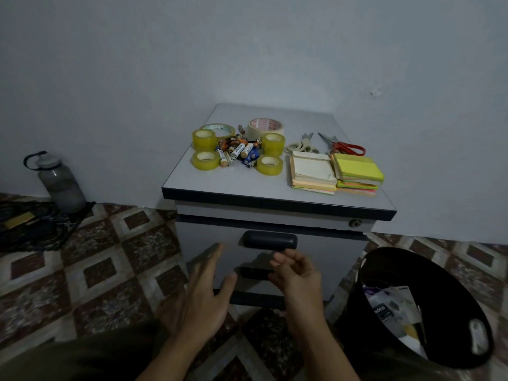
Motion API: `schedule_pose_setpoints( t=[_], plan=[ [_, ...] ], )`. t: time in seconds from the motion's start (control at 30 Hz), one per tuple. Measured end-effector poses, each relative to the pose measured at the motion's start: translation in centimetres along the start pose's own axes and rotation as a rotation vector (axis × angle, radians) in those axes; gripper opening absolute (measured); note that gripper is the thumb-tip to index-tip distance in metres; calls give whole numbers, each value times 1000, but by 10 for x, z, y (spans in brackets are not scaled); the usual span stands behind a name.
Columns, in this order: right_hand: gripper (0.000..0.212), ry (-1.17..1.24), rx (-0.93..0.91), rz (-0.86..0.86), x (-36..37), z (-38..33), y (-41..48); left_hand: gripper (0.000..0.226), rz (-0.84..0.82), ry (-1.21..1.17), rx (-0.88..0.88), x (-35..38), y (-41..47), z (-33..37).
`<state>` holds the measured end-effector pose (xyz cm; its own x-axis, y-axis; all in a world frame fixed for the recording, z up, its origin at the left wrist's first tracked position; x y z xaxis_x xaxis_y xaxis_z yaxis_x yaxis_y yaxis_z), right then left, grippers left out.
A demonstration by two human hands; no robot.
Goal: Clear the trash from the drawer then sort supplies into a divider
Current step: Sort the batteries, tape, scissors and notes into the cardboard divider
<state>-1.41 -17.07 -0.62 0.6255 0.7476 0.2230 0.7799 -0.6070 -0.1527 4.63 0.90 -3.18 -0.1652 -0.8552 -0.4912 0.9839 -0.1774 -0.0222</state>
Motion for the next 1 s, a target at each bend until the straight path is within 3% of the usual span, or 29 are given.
schedule_pose_setpoints(
  t=[0.1, 0.17, 0.23, 0.33, 0.43, 0.7, 1.0],
  plan=[
    [29, -247, -194, 102, -15, -22, -5, 55, 293, 78, 129, -28, -6, 27],
    [29, -394, -327, 188, -26, -43, -7, 62, 401, 91, 99, -47, 0, 37],
    [32, -496, -387, 318, -42, -60, -4, 67, 400, -9, 69, -63, 15, 37],
    [47, -433, -279, 500, -74, -71, 13, 74, 279, -191, 61, -77, 39, 28],
    [60, -404, -234, 405, -84, -76, 29, 69, 189, -272, 64, -81, 48, 30],
    [59, -528, -170, 267, -96, -86, 25, 65, 156, -279, 47, -86, 45, 28],
    [48, -1006, -22, 33, -132, -93, -12, 37, 256, -28, -85, -121, -8, 24]
  ],
)
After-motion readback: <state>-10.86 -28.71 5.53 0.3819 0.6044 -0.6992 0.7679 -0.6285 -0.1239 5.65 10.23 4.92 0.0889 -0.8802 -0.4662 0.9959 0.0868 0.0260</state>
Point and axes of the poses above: each hand's wrist, its own y-axis towards the middle knuckle, its own x-axis out of the palm, z = x × y, the point moved 6 cm from there along y, towards the middle knuckle, and after that the axes turned 4 degrees about -x, right-handed, at the moved point
